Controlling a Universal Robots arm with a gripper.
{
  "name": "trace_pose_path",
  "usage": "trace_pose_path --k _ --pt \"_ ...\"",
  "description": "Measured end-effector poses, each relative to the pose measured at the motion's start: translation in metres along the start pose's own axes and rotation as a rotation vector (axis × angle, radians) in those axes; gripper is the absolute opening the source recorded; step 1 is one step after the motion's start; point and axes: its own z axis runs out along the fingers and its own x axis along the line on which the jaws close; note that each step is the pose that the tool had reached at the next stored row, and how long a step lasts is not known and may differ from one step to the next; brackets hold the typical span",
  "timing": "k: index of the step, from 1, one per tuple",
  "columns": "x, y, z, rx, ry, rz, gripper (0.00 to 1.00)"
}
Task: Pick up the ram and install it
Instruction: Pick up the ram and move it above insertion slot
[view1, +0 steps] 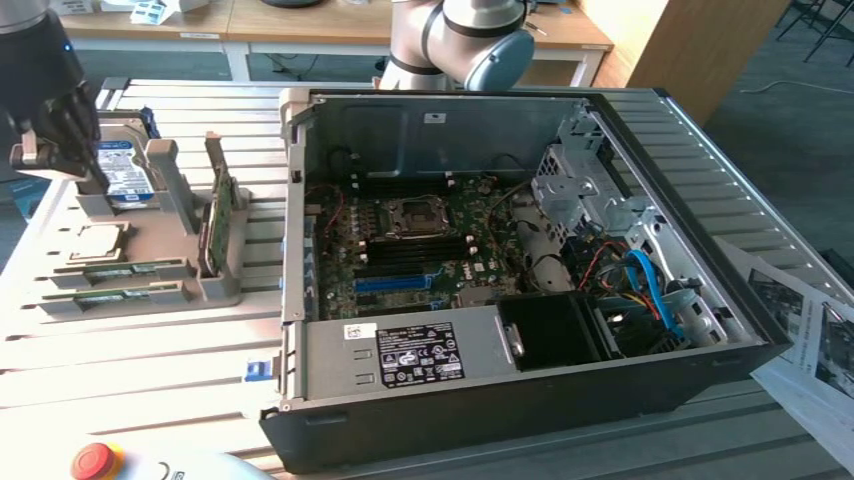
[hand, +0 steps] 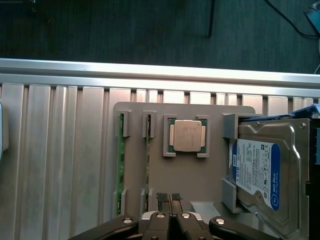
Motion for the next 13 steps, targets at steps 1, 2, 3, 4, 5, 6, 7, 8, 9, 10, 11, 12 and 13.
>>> trace_pose_path --k 1,2,3,4,5,6,7,8,9,10,11,12,13 --pt "0.001 0.0002 -0.0001 -0.0001 0.0 0.0 0.11" --pt "0.002 0.0004 -0.0001 -0.0002 0.0001 0.0 0.11" --pt "0.003 0.0006 -0.0001 -0.0001 0.0001 0.0 0.11" --pt "0.004 0.0009 -0.0001 0.0 0.0 0.0 0.11" --pt "0.005 0.0012 -0.0001 0.0 0.0 0.0 0.11" --pt "0.006 0.0014 -0.0001 0.0 0.0 0.0 0.11" --pt "0.007 0.0017 -0.0001 -0.0001 0.0 0.0 0.11" --pt "0.008 0.0019 -0.0001 0.0 0.0 0.0 0.11" --pt "0.009 0.0022 -0.0002 -0.0001 0.0001 0.0 0.11" --pt "0.011 0.0024 -0.0001 -0.0001 0.0 0.0 0.11" --pt "0.012 0.0027 -0.0001 -0.0001 0.0 0.0 0.11" --pt "0.013 0.003 -0.0002 -0.0001 0.0001 0.0 0.11" --pt "0.014 0.0032 -0.0002 -0.0001 0.0 0.0 0.11"
